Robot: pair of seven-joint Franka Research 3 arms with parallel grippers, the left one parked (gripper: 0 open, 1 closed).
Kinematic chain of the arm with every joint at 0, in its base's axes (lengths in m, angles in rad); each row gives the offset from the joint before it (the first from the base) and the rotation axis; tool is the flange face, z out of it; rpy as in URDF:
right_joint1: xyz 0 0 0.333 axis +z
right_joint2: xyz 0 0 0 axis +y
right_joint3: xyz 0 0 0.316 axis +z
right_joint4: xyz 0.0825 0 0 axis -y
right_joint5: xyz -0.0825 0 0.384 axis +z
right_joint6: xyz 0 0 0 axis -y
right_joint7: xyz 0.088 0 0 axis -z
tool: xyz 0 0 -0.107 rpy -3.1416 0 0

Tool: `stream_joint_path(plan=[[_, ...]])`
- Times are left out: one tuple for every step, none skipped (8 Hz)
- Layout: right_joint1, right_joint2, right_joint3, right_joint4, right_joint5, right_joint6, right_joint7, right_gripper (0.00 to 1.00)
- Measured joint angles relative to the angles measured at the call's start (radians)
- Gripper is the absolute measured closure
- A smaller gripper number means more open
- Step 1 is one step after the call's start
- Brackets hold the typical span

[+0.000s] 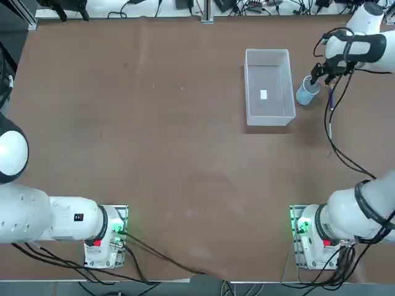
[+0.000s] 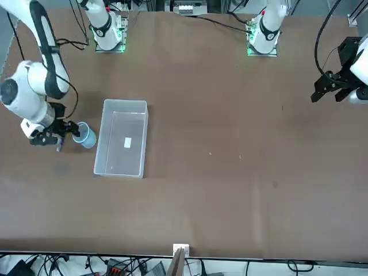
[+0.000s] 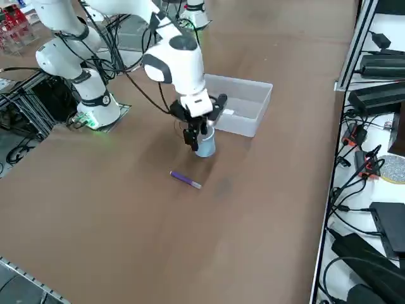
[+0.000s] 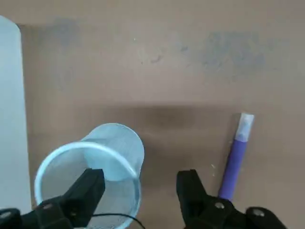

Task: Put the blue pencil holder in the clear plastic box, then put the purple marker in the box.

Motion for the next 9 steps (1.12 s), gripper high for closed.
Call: stream_joint_path(plan=[[0.0,0.012,0.0,0.0,0.0,0.0,0.0,0.13],[0.0,0.018,0.0,0.0,0.0,0.0,0.0,0.29],[0.0,0.021,0.0,0.0,0.0,0.0,0.0,0.5],[0.0,0.023,0.0,0.0,0.0,0.0,0.0,0.68],[0.0,0.023,0.0,0.001,0.0,0.0,0.0,0.88],[0.0,0.017,0.003,0.005,0.003,-0.01,-0.004,0.93],[0.0,0.009,0.004,0.014,0.003,-0.025,-0.004,0.93],[-0.001,-0.006,0.003,0.03,0.002,-0.056,-0.015,0.93],[-0.001,-0.032,0.002,0.058,0.002,-0.116,-0.033,0.93]])
